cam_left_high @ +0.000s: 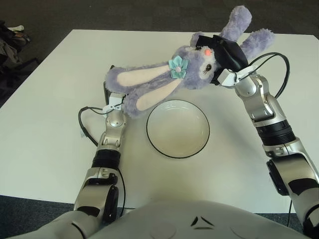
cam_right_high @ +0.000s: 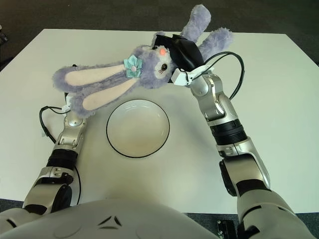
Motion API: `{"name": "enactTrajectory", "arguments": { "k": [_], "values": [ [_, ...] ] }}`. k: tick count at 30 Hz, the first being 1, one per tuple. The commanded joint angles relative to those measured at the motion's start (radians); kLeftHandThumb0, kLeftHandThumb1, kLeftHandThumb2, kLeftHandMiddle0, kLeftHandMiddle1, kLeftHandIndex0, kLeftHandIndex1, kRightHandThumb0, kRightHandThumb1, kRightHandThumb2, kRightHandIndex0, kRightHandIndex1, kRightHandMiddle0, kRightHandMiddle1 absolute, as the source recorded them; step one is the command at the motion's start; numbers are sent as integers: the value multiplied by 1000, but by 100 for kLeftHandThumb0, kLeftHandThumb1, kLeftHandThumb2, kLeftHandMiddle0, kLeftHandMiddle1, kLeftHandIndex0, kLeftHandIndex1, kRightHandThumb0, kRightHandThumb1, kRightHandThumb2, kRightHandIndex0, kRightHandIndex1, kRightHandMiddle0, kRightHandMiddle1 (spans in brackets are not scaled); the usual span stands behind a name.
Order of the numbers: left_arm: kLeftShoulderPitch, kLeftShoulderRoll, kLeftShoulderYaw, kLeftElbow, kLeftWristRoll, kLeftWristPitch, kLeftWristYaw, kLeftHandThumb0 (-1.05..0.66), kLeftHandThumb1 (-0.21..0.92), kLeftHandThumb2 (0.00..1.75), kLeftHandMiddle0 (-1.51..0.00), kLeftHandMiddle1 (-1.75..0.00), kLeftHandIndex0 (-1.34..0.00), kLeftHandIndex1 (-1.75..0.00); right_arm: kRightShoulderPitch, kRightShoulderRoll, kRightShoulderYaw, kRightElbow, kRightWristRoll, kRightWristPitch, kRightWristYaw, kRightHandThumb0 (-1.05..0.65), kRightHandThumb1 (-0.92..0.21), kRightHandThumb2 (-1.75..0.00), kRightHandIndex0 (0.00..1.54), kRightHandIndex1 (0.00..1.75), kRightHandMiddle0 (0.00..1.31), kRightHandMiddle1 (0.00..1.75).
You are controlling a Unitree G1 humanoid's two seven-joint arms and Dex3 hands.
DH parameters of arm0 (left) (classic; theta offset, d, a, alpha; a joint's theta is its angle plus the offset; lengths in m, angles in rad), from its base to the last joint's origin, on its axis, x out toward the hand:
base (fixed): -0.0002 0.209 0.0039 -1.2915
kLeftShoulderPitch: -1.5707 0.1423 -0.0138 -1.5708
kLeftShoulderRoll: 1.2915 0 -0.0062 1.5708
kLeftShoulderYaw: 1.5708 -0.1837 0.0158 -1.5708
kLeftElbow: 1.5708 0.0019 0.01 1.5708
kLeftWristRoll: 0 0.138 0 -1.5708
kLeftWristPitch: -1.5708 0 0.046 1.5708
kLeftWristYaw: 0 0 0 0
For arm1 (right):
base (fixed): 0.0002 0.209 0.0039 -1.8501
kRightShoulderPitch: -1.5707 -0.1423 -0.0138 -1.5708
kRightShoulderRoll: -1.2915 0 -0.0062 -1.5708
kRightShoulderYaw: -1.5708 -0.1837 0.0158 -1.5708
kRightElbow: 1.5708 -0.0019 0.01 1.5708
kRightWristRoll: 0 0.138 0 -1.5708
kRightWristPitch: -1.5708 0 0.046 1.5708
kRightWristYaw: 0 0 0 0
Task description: Put the doll into the plate.
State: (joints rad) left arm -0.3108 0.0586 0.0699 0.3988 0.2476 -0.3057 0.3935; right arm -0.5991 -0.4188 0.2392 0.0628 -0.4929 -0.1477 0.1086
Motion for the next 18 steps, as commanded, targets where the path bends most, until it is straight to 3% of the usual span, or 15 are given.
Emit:
{"name": "enactTrajectory", "arguments": {
  "k": [1,11,18],
  "values": [
    [42,2,-8,48,23,7,25,-1,27,138,-54,-175,-52,-175,15,10,-1,-24,27,-17,30,56,-12,-156,77,175,103,175],
    [27,9,-19,84,36,-7,61,-1,26,139,-54,-175,-53,-175,41,28,24,-83,15,7,95,56,-12,-156,77,175,104,175],
    [29,-31,12,59,-115,24,-50,-1,25,140,-55,-175,-53,-175,87,57,29,-142,66,-4,147,55,-12,-155,77,175,104,175]
  ]
}}
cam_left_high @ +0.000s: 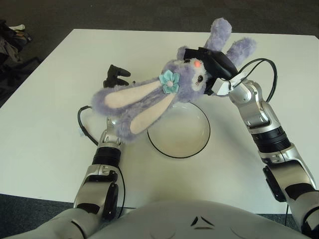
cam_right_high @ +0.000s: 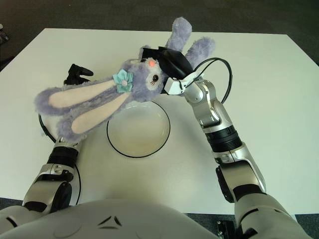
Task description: Put the doll into the plate.
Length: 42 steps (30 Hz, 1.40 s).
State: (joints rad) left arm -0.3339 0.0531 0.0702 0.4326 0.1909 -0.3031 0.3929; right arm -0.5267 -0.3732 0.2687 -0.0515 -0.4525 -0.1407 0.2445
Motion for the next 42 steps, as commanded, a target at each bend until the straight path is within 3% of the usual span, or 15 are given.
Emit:
{"name": "enactTrajectory", "arguments": {
  "k": [1,9,31,36,42],
  "values": [
    [53,-29,16,22,-77,25,-64,-1,25,140,-55,-175,-53,-175,20,16,-1,-30,31,-14,14,55,-12,-155,77,175,104,175],
    [62,-43,35,-19,-175,68,-151,-1,25,141,-55,-175,-54,-175,48,33,13,-48,62,-50,51,55,-13,-155,77,175,104,175],
    [66,-44,35,-35,-177,76,-188,-1,27,138,-53,-175,-52,-175,88,51,57,-174,108,51,225,55,-14,-153,76,175,98,175],
    [65,-43,35,-38,-180,84,-199,-1,28,136,-53,-175,-51,-175,103,35,77,-190,63,16,221,54,-16,-151,74,175,96,175],
    [64,-42,37,-37,-185,81,-212,-1,29,135,-52,-175,-51,-175,113,31,77,-206,73,34,234,53,-17,-150,73,175,95,175]
  ]
}}
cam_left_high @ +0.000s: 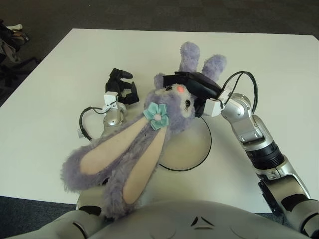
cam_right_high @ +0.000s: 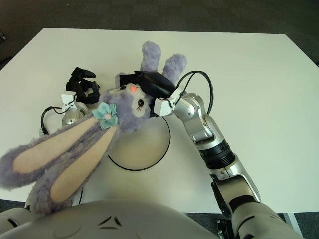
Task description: Put the doll into the plate.
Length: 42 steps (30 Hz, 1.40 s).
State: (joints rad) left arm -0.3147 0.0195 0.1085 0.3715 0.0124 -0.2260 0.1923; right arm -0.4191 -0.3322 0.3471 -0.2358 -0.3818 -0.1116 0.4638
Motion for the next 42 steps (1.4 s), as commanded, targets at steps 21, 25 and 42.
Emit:
{"name": "enactTrajectory", "arguments": {
  "k": [21,25,42],
  "values": [
    [40,-16,15,39,-27,-19,-27,-1,29,136,-52,-175,-51,-175,4,-44,4,-100,-37,93,97,51,-21,-145,69,175,88,175],
    [39,-16,17,45,-28,-24,-26,-1,29,136,-52,-175,-51,-175,9,-45,0,-102,-48,86,79,52,-20,-146,70,175,89,175],
    [37,3,3,80,15,-72,-20,-1,28,136,-53,-175,-51,-175,3,-30,-45,-45,-123,-129,-147,53,-17,-150,73,175,96,175]
  ]
}}
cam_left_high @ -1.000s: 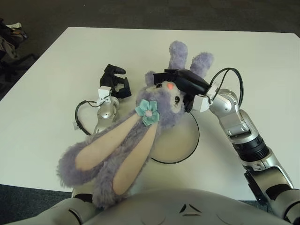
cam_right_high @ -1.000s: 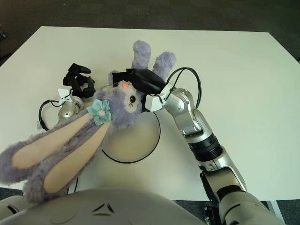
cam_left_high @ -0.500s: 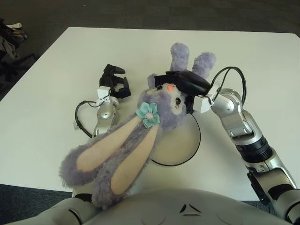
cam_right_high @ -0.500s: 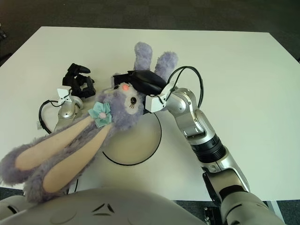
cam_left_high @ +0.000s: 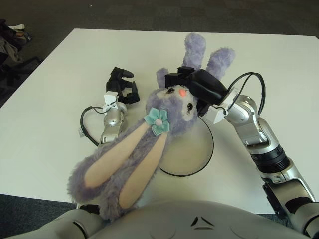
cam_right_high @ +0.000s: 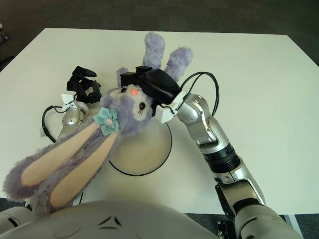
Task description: Put the doll into the plate.
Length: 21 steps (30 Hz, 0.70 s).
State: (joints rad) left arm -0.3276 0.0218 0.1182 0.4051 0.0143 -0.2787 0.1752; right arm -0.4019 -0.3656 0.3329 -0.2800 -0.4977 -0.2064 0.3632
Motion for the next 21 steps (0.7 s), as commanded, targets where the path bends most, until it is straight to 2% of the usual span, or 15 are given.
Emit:
{"name": "enactTrajectory", "arguments": {
  "k": [1,6,15,21],
  "values": [
    [50,3,-8,49,17,-22,-3,-1,28,136,-53,-175,-51,-175,-15,5,-35,0,-6,-39,-51,53,-17,-150,73,175,96,175],
    [46,8,-15,51,39,-15,12,-1,28,136,-53,-175,-51,-175,-24,5,-42,14,-57,-85,-113,53,-16,-150,73,175,95,175],
    [41,7,-15,61,35,-19,3,-1,26,139,-54,-175,-53,-175,-12,38,-59,-11,-64,-45,-141,53,-16,-150,74,175,92,175],
    [37,13,-15,72,24,-20,-19,-1,25,140,-55,-175,-54,-175,2,70,-75,-27,-26,-27,-147,54,-15,-152,75,175,92,175]
  ]
}}
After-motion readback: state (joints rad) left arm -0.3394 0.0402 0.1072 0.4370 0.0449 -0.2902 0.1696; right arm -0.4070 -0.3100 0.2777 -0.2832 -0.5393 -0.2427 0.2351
